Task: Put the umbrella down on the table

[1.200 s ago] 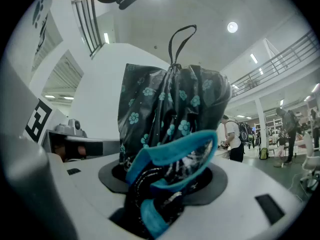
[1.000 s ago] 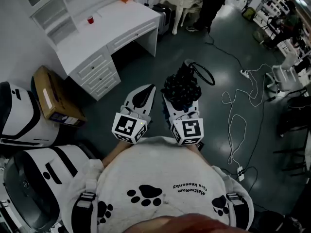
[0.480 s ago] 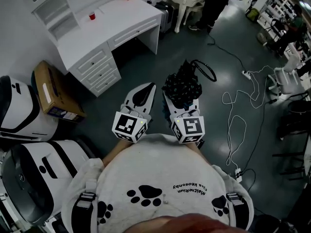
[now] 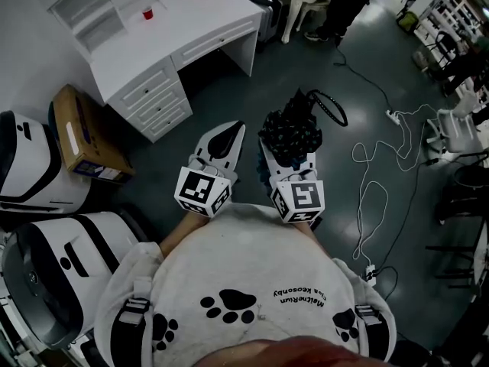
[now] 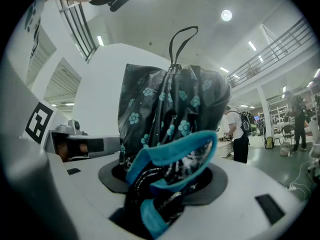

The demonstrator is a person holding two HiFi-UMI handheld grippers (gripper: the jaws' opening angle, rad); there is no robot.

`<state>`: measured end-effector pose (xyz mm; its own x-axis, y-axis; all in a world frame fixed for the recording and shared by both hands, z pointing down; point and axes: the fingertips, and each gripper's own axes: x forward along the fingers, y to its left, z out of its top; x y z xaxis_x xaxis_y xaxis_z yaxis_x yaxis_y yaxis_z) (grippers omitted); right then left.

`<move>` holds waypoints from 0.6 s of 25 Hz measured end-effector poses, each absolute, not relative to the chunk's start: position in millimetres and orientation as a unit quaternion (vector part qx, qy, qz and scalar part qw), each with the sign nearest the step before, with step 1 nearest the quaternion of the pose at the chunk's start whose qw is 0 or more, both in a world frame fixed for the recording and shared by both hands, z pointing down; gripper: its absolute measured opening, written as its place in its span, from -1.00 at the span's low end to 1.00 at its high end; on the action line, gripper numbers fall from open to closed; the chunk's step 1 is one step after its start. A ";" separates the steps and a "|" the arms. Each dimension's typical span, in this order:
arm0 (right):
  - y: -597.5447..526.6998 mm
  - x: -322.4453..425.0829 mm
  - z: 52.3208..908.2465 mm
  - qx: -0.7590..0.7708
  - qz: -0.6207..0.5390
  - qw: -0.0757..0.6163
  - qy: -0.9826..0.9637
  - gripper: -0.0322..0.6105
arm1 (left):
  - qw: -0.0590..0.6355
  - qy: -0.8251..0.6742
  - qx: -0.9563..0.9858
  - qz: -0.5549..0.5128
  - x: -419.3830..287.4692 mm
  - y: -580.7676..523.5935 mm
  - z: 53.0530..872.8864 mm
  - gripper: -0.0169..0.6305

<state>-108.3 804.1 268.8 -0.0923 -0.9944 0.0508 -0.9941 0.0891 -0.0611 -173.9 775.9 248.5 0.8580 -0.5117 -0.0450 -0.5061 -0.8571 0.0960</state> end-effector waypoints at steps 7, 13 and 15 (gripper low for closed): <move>742.5 -84.3 273.7 -0.689 -0.048 0.003 0.723 -0.03 | 0.045 -0.244 0.968 -0.032 -149.4 714.1 251.4 -0.90; 665.7 -76.0 271.6 -0.697 -0.051 0.008 0.715 -0.03 | 0.039 -0.224 0.973 -0.028 -135.5 636.9 245.8 -0.90; 635.9 -74.1 269.2 -0.701 -0.050 0.010 0.711 -0.03 | 0.036 -0.217 0.975 -0.028 -131.9 606.5 242.5 -0.90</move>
